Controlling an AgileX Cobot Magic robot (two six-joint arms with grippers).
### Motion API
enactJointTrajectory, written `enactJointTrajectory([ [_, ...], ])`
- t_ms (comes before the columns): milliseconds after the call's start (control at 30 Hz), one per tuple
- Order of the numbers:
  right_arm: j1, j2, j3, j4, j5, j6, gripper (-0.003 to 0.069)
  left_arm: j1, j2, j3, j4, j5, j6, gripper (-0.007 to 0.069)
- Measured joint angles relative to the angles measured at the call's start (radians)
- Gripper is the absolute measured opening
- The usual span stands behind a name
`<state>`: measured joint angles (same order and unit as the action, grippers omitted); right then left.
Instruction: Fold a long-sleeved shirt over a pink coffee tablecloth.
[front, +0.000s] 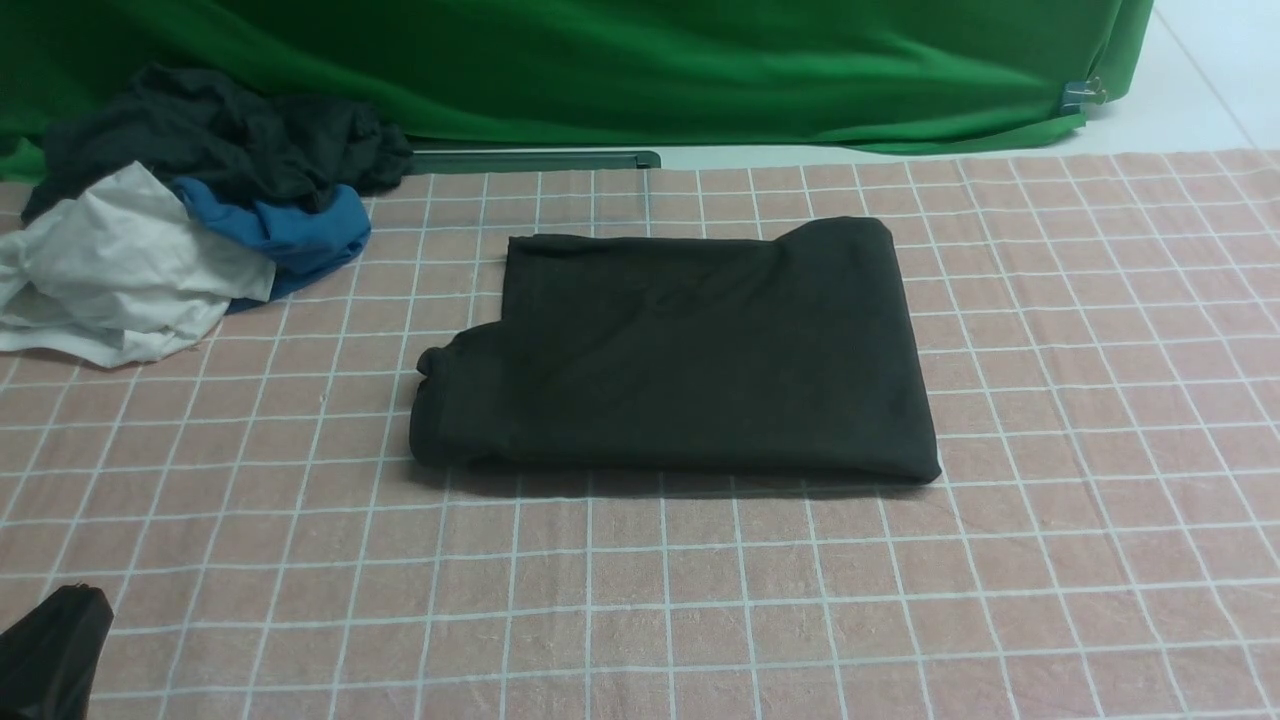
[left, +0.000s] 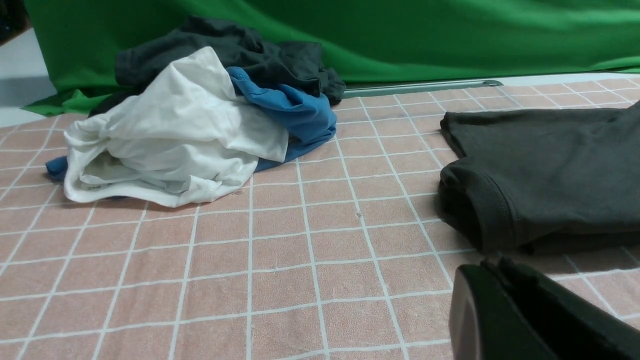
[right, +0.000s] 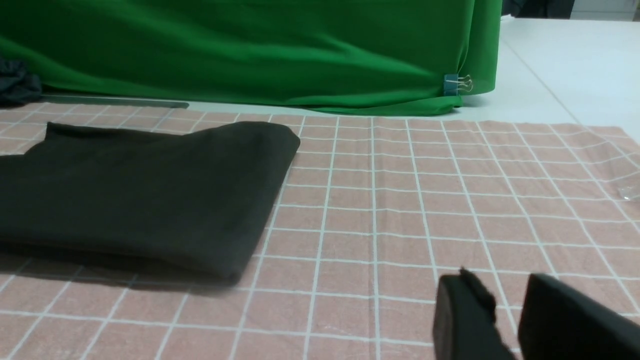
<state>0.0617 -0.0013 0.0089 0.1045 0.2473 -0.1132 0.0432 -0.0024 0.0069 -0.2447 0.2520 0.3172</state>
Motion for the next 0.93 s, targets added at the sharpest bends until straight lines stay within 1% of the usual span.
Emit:
enactJointTrajectory([
  [567, 0.0, 0.0, 0.0, -0.001, 0.0, 0.0, 0.0232, 0.0, 0.0, 0.0, 0.0, -0.001, 0.0, 0.002],
  [933, 0.0, 0.0, 0.0, -0.001, 0.0, 0.0, 0.0238, 0.0, 0.0, 0.0, 0.0, -0.001, 0.0, 0.002],
])
